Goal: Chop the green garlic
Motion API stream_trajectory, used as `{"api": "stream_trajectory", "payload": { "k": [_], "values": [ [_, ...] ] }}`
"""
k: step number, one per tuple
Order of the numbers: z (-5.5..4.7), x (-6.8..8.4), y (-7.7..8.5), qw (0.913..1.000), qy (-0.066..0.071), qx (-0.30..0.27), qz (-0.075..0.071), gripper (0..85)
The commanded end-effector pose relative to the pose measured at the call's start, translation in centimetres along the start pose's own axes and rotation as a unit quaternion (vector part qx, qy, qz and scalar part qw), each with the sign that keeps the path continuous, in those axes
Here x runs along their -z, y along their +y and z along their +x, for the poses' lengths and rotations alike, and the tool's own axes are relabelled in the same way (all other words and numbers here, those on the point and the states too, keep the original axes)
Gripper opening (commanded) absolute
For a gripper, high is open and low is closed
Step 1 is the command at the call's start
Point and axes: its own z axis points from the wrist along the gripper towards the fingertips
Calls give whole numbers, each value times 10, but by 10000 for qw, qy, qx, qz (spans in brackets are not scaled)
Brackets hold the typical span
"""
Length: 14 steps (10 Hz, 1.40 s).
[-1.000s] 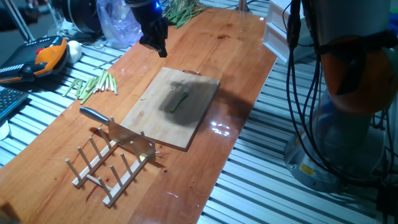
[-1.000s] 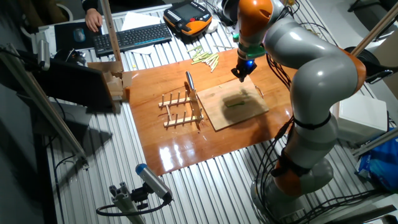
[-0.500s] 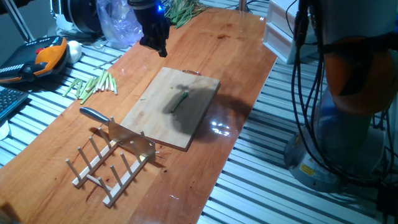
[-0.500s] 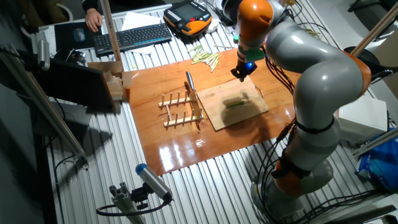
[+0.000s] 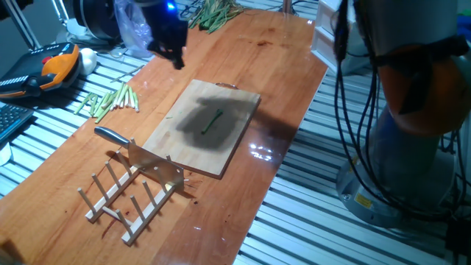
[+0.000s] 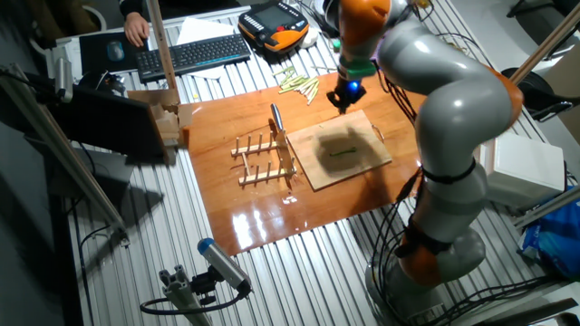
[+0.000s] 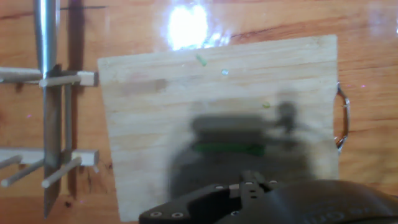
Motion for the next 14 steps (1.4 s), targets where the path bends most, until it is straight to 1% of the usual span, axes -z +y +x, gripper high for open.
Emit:
{"api": "stream_trajectory", "payload": {
  "k": [1, 2, 3, 4, 5, 6, 7, 8, 9, 10, 11, 12, 13, 14],
  "values": [
    [6, -3, 63, 10000, -33, -17, 8, 170],
    [9, -7, 88, 9999, -122, -16, 34, 170],
    [15, -16, 119, 9997, -201, -133, -9, 170],
    [21, -26, 139, 9990, -340, -281, -19, 170],
    [26, -39, 152, 9982, -441, -379, -110, 170],
    [29, -49, 159, 9980, -479, -386, -117, 170],
    [31, -53, 160, 9982, -501, -320, -32, 170],
    [31, -52, 160, 9987, -480, -161, -13, 170],
    [31, -52, 160, 9986, -504, 130, 6, 0],
    [31, -52, 160, 9982, -454, 384, 69, 0],
    [31, -52, 160, 9972, -338, 656, 104, 0],
    [31, -52, 160, 9964, -283, 788, 96, 0],
    [31, -52, 160, 9967, -227, 777, 69, 0],
    [31, -52, 160, 9978, -225, 623, 19, 0]
  ]
}}
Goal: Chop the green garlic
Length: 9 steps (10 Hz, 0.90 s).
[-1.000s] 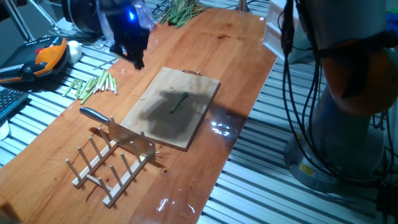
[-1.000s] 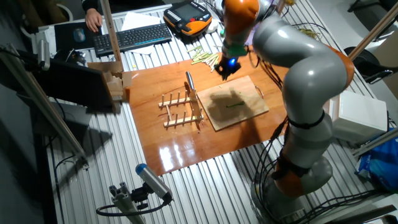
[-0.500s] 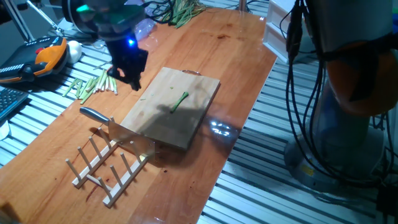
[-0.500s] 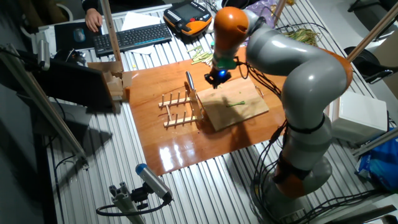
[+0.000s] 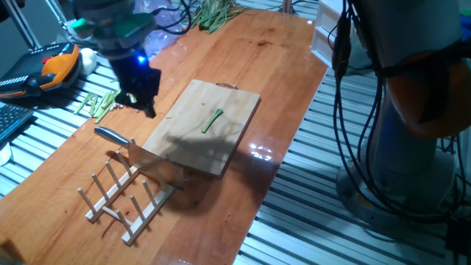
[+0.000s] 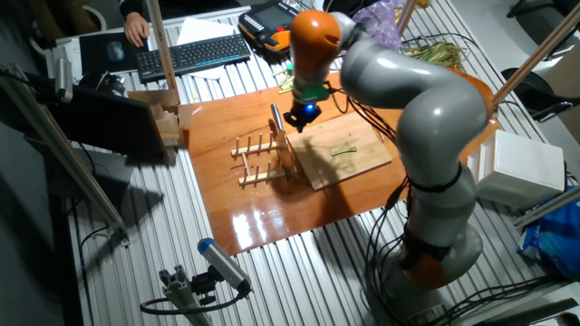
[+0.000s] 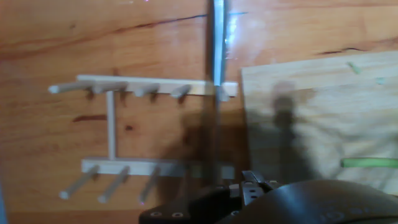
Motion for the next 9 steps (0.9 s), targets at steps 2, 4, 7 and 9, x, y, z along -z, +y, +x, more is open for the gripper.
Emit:
{"api": "stream_trajectory", "payload": {
  "k": [2, 4, 7, 9],
  "values": [
    [-1, -5, 25, 9981, 286, -551, 41, 340],
    [-4, -18, 23, 9964, 226, -815, 20, 510],
    [-10, -33, 19, 9948, 249, -982, -125, 510],
    [-15, -45, 28, 9939, 126, -1086, -115, 510]
  ]
}}
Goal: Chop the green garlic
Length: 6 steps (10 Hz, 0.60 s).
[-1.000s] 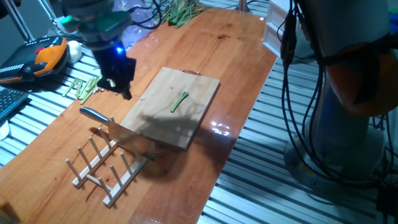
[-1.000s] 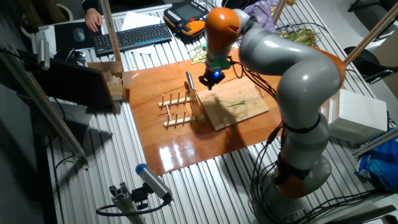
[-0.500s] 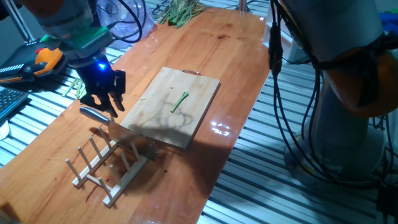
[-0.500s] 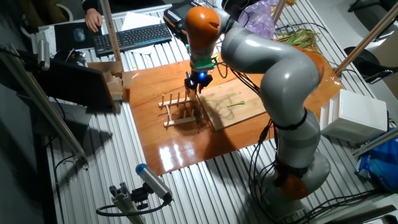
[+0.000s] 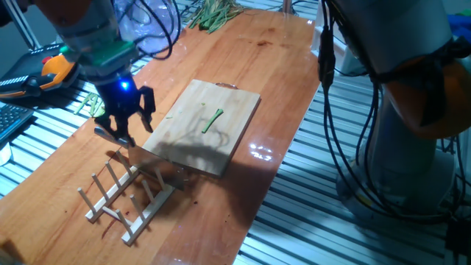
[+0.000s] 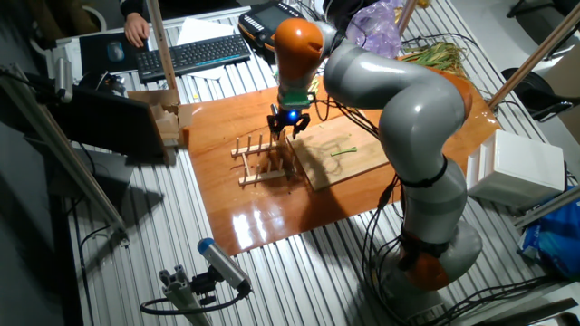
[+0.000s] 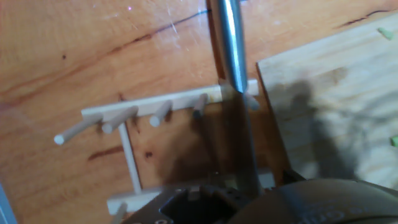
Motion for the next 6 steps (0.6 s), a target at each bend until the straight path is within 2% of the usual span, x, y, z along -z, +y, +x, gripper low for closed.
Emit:
{"api": "stream_trajectory", "payload": {
  "k": [1, 3, 6],
  "values": [
    [-1, -3, 2, 10000, -19, -26, -21, 510],
    [-1, -14, 6, 9999, -103, -66, -34, 510],
    [-14, -36, -2, 9990, -414, 39, -152, 510]
  ]
}}
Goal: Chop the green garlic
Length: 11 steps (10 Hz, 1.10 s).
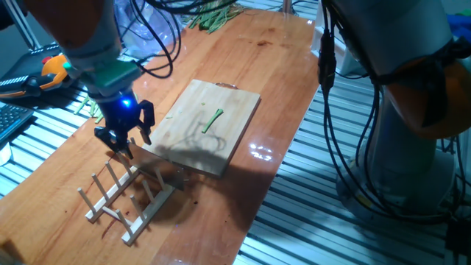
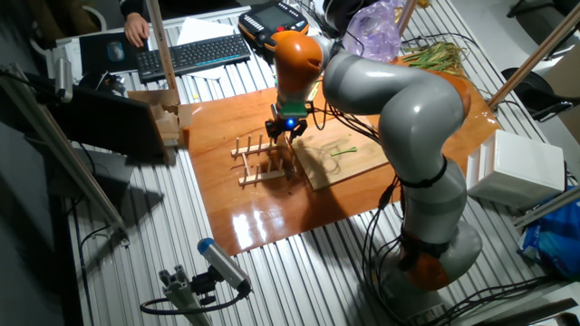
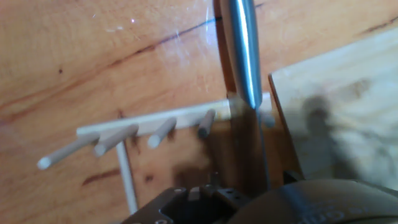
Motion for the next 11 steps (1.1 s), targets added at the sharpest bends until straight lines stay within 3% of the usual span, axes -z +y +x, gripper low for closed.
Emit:
{"api": "stream_trajectory", "payload": {
  "k": [1, 3, 6, 7, 11],
  "values": [
    [-3, -5, -1, 10000, -87, 4, -20, 510],
    [-9, -13, -1, 9996, -255, -34, -76, 510],
    [-14, -26, 0, 9992, -382, -41, -137, 510],
    [-14, -28, -1, 9990, -414, -34, -136, 340],
    [-16, -31, -2, 9989, -440, -26, -126, 340]
  ]
}}
